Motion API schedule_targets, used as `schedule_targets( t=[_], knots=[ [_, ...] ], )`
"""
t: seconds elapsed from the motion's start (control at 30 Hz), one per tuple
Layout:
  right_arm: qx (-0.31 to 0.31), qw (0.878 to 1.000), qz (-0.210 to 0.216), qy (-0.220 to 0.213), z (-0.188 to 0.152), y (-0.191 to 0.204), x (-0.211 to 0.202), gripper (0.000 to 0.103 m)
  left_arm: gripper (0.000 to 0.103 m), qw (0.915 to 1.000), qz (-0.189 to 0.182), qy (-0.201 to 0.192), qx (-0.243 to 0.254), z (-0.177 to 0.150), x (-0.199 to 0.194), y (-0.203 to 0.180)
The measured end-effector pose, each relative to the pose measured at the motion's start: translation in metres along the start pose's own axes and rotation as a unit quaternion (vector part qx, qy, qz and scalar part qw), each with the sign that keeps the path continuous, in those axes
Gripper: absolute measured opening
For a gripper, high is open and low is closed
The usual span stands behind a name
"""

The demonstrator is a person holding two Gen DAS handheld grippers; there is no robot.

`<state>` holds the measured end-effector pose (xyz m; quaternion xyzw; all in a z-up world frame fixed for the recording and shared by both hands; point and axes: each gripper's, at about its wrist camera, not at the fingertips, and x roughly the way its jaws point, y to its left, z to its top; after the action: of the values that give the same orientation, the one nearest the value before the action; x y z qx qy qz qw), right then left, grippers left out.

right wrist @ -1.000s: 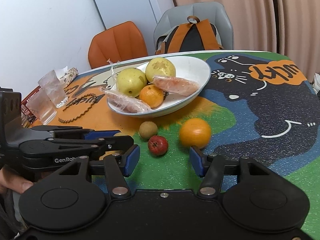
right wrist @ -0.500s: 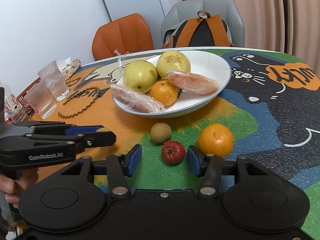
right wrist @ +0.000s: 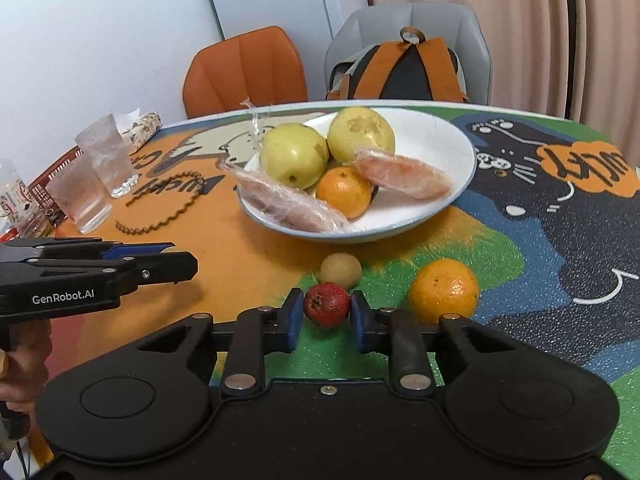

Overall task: Organize fruits
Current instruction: 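Lower the red fruit onto the plate and open the right gripper while the left carries the kiwi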

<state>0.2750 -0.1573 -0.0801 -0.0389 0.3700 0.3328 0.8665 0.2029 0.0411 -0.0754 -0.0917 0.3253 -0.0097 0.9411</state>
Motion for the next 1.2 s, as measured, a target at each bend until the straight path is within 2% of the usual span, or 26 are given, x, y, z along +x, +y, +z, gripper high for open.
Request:
schedule_targets(
  t=[0.57, 1.07, 1.13, 1.2],
  knots=[
    [-0.01, 0.999, -0.016, -0.034, 0.027, -0.002, -0.017, 0.023, 0.024, 0.9995, 0.004, -0.033, -0.003, 0.023, -0.015, 0.0],
    [-0.016, 0.999, -0.023, -0.046, 0.046, -0.01, -0.005, 0.024, 0.024, 0.9991, 0.017, -0.039, -0.009, 0.032, -0.012, 0.005],
    [-0.012, 0.998, -0.025, -0.051, 0.049, -0.01, -0.002, 0.025, 0.024, 0.9991, 0.018, -0.038, -0.009, 0.032, -0.011, 0.007],
    [-0.005, 0.998, -0.027, -0.064, 0.05, -0.012, -0.003, 0.032, 0.024, 0.9991, 0.018, -0.038, -0.008, 0.034, -0.01, 0.008]
  ],
)
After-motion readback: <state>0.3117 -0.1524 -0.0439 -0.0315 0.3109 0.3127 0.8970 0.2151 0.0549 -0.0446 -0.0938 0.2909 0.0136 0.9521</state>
